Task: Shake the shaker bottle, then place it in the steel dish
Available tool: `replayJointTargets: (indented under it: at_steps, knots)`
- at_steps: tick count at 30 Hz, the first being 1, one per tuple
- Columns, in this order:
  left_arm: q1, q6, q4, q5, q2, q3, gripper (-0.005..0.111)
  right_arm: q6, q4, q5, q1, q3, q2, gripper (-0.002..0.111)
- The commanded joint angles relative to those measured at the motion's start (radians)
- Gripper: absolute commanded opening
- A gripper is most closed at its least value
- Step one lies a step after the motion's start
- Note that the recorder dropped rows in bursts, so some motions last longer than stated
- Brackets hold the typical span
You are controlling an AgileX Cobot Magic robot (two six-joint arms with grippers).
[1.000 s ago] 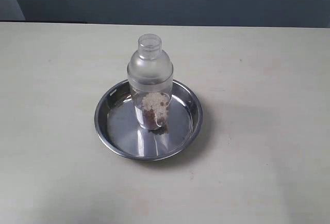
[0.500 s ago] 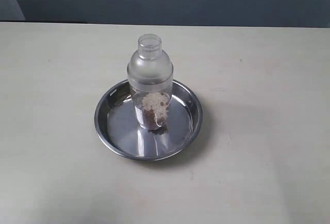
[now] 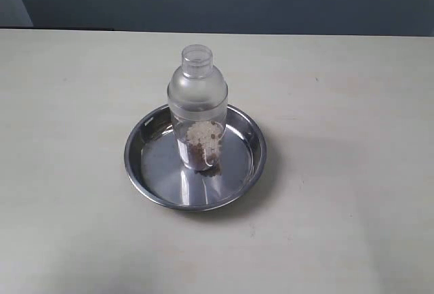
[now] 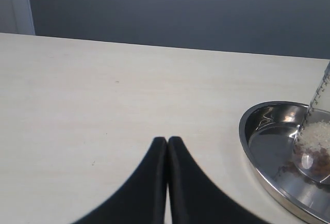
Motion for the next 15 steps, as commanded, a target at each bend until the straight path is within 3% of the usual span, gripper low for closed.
replayJointTargets:
  at_steps: [1, 15]
  knots:
    - [0.002, 0.001, 0.003, -0.007, -0.004, 0.005, 0.0, -0.004, -0.002, -0.014, 0.001, 0.001, 0.002, -0.001]
    - [0.002, 0.003, 0.014, -0.006, -0.004, 0.005, 0.0, -0.004, -0.002, -0.014, 0.001, 0.001, 0.002, -0.001]
